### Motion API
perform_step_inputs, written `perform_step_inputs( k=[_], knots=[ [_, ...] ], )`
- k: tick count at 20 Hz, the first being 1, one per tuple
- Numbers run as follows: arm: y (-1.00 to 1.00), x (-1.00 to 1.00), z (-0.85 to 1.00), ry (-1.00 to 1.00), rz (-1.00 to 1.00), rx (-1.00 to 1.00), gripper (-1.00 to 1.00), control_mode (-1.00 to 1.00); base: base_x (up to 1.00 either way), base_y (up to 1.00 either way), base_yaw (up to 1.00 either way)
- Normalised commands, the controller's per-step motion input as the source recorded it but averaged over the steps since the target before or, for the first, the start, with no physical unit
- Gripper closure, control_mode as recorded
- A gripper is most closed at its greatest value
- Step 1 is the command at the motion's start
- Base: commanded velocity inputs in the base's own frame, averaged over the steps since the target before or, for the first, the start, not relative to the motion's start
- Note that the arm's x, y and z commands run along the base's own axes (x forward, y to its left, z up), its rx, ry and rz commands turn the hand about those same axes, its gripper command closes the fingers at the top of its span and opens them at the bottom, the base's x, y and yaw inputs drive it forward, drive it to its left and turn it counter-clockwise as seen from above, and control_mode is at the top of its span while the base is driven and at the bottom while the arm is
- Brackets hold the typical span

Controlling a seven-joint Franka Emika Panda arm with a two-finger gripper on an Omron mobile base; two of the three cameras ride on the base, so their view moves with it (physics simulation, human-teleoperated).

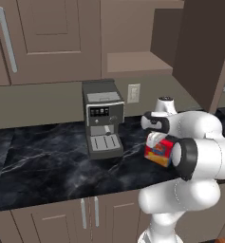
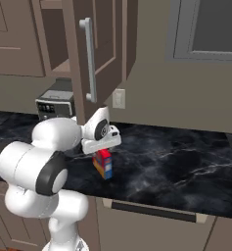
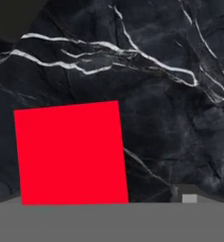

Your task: Pick the boxed food from the counter and place it in the cabinet. Then close the cabinet.

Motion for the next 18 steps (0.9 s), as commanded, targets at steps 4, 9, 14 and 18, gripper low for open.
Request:
perform_step_inputs(
  k=[4,9,14,18],
  knots=[
    [0.0,-0.12,-0.77,0.0,0.0,0.0,1.0,-1.0,0.0,0.0,0.0],
    [-0.05,-0.65,-0.21,-0.25,0.0,0.0,1.0,-1.0,0.0,0.0,0.0],
    [0.08,-0.86,0.1,-0.34,0.0,0.0,1.0,-1.0,0.0,0.0,0.0],
    [0.71,-0.14,0.22,-0.08,0.19,-0.15,1.0,-1.0,0.0,0.0,0.0]
  ],
)
